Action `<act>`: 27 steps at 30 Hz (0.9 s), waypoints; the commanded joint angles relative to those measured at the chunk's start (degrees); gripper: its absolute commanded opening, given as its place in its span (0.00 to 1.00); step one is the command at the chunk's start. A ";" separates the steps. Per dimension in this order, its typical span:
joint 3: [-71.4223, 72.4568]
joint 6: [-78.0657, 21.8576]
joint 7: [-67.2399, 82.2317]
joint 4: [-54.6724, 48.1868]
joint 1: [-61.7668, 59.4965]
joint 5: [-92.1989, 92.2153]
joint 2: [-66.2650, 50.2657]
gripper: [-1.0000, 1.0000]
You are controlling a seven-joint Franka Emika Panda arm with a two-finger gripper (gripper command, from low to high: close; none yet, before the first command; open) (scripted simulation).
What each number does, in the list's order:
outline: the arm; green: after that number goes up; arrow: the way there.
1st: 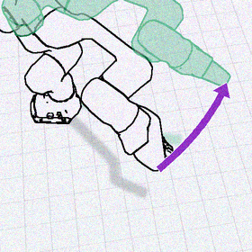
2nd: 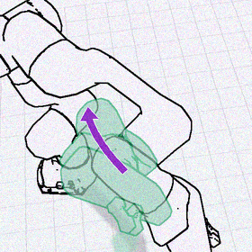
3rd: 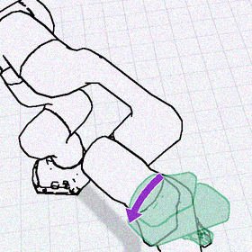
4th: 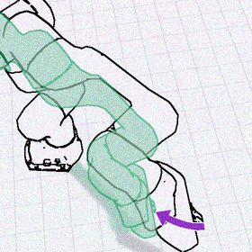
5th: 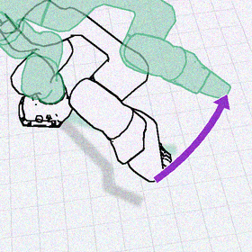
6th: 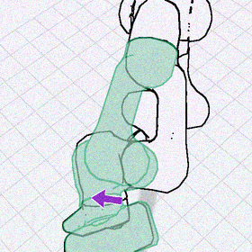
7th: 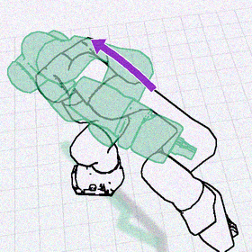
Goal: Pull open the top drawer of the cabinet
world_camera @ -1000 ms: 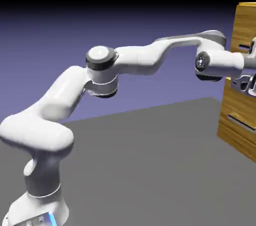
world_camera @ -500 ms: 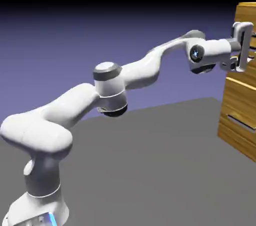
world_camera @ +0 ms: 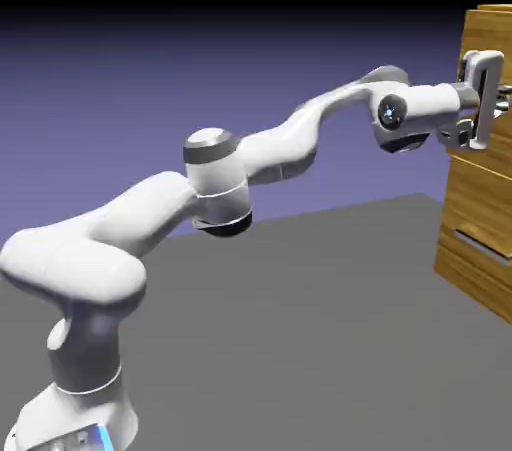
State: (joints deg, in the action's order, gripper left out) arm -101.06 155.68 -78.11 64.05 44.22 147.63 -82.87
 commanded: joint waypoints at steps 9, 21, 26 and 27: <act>-1.54 -6.70 6.58 18.69 11.70 3.69 -0.13 0.00; -4.84 -14.95 12.31 43.60 28.29 4.66 -0.59 0.00; -6.87 -17.89 13.93 53.98 35.80 3.86 -1.08 0.00; -7.34 -18.42 14.20 56.06 37.37 3.60 -1.22 0.00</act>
State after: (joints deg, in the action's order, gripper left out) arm -108.39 137.27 -63.82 120.06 81.62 151.21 -84.09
